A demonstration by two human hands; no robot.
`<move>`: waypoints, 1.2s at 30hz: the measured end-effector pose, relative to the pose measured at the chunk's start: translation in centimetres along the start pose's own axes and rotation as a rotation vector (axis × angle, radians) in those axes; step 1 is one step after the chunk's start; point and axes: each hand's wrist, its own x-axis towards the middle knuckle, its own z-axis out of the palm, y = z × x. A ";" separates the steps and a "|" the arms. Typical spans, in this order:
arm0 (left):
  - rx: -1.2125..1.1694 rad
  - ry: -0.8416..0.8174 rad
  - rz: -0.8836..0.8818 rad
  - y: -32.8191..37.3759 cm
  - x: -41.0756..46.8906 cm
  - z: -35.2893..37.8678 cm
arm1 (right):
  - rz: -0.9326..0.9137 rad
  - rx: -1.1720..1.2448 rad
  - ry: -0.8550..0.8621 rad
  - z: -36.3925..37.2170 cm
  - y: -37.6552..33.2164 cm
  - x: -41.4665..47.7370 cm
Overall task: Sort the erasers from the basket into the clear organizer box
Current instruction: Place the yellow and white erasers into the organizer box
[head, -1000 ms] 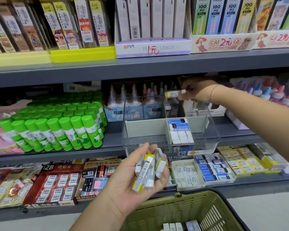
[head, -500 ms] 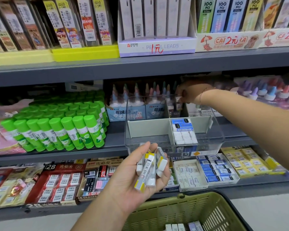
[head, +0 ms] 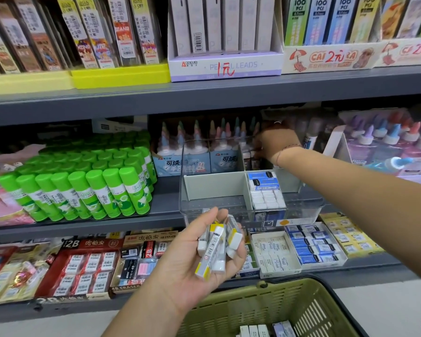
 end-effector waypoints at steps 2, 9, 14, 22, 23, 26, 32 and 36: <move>0.002 0.003 0.002 -0.1 0.0 0.0 | 0.029 -0.036 0.025 0.4 -0.1 0.1; 0.009 0.018 0.013 0.0 0.0 0.1 | 0.070 -0.055 0.031 0.4 -0.3 0.1; -0.014 -0.011 0.016 0.1 -0.1 0.2 | 0.037 0.005 -0.051 -2.9 -0.9 -2.5; -0.057 -0.021 0.094 0.2 0.1 0.0 | -0.405 1.058 -0.082 -8.7 -6.2 -15.7; -0.033 -0.033 0.097 0.3 0.0 0.1 | -0.477 0.989 -0.099 -8.7 -6.6 -16.7; -0.045 -0.034 0.099 0.3 0.2 -0.1 | -0.542 0.876 -0.136 -8.0 -7.7 -17.8; -0.048 0.023 0.111 0.0 -0.1 -0.2 | -0.417 1.106 -0.278 -7.5 -7.6 -16.9; -0.098 0.022 0.106 0.2 -0.2 0.1 | -0.466 1.217 -0.319 -8.7 -6.5 -15.7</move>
